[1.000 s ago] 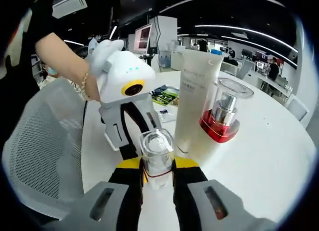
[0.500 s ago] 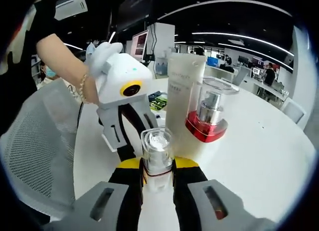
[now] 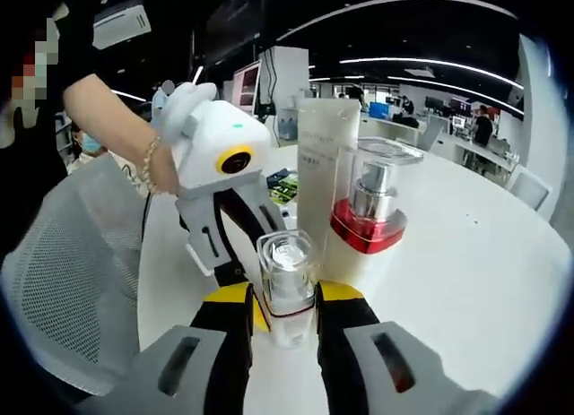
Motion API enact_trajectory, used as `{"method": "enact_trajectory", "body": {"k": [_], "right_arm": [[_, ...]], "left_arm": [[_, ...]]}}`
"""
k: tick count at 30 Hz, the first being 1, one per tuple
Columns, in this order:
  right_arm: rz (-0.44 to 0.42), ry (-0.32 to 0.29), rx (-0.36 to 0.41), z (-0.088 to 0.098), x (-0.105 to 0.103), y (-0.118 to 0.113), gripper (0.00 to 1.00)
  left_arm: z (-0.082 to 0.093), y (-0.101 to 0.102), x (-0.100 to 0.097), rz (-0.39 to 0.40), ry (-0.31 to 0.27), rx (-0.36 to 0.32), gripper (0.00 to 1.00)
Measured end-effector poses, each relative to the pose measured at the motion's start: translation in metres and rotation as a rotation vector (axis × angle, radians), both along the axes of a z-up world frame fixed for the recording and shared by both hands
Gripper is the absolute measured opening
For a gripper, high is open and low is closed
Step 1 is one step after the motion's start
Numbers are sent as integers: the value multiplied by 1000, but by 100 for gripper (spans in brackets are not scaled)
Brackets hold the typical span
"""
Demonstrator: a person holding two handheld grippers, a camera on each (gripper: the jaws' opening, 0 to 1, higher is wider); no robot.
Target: Arrange the skincare products in the storage area until every visible bottle or jar stands upright without overlapping.
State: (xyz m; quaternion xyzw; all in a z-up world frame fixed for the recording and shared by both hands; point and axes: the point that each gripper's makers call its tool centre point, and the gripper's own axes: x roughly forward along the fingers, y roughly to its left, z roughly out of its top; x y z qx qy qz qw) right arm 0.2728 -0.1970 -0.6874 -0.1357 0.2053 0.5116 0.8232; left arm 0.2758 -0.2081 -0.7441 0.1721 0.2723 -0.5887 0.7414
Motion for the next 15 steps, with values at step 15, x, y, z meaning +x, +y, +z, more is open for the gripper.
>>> {"method": "enact_trajectory", "body": {"k": [15], "right_arm": [[-27, 19, -27, -1, -6, -14, 31]], "left_arm": [[8, 5, -3, 23, 24, -17, 21]]}}
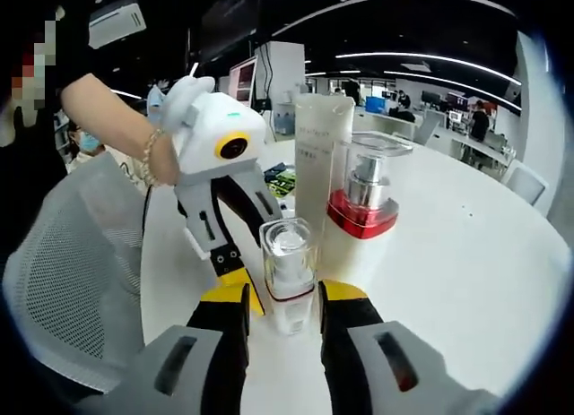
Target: Arrange the skincare products in the storage area until every visible bottle or jar stands upright without overlapping.
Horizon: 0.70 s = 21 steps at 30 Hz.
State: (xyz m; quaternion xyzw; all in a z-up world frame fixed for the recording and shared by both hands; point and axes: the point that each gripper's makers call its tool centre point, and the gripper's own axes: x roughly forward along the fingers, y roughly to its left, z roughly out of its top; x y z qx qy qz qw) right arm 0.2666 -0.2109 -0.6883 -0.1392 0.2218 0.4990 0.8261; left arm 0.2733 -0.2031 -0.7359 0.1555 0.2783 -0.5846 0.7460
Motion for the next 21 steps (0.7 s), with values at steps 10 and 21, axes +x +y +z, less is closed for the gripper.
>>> {"method": "enact_trajectory", "body": {"k": [10, 21], "right_arm": [[-66, 10, 15, 3, -8, -10, 40], [-137, 27, 111, 18, -19, -10, 51]], "left_arm": [[9, 12, -6, 45, 30, -17, 26], [15, 37, -20, 137, 75, -19, 32]]}}
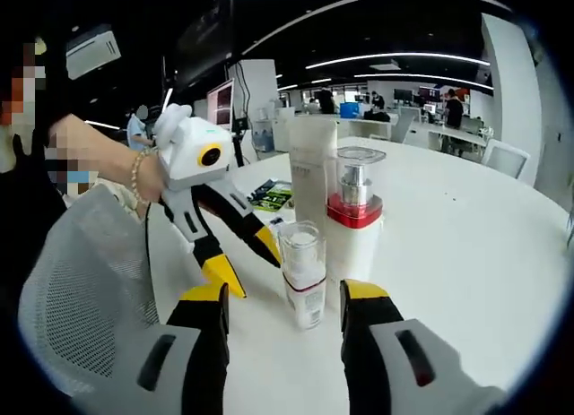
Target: Arrange the skincare products in the storage area until every visible bottle or jar stands upright without overlapping.
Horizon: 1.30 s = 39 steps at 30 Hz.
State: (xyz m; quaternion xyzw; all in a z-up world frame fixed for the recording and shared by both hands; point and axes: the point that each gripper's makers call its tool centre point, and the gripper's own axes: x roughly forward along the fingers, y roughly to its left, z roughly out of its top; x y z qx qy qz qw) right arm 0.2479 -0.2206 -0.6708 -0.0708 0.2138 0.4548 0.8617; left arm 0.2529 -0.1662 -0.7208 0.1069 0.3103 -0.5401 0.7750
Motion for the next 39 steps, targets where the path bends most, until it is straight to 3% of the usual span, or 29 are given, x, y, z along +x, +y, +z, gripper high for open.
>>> {"method": "enact_trajectory", "body": {"k": [3, 24, 39], "right_arm": [[-16, 1, 24, 5, -4, 1, 55], [-78, 1, 31, 11, -22, 5, 74], [-129, 14, 53, 13, -25, 7, 86]], "left_arm": [[5, 7, -1, 36, 6, -9, 40], [33, 87, -23, 260, 52, -72, 66], [53, 141, -44, 404, 47, -127, 77]]}}
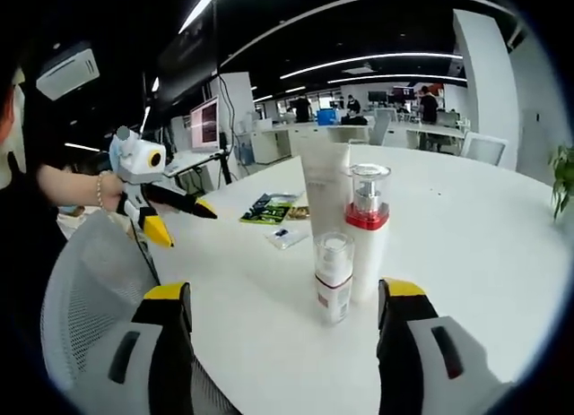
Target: Arrange the skincare products in the storage area until every visible bottle or jar stands upright without overlapping.
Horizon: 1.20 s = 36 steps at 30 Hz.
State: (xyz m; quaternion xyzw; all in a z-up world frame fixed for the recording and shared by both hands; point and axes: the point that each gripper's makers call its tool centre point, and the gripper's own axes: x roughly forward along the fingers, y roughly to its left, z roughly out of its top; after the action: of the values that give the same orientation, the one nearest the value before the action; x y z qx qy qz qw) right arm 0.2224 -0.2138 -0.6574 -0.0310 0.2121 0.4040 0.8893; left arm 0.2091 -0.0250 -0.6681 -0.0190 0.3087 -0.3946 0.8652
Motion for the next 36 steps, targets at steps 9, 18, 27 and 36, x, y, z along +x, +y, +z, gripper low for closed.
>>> {"method": "enact_trajectory", "body": {"k": [9, 18, 27, 36], "right_arm": [[-36, 16, 6, 1, -13, -2, 89], [-79, 26, 7, 0, -18, -7, 92], [-108, 45, 10, -3, -25, -10, 93], [-129, 64, 8, -8, -30, -13, 93]], "left_arm": [[2, 30, -9, 58, -5, 7, 88], [-1, 44, -21, 94, 17, -24, 96], [-7, 55, -31, 99, 25, 4, 98], [-9, 56, -26, 104, 14, 3, 98]]}}
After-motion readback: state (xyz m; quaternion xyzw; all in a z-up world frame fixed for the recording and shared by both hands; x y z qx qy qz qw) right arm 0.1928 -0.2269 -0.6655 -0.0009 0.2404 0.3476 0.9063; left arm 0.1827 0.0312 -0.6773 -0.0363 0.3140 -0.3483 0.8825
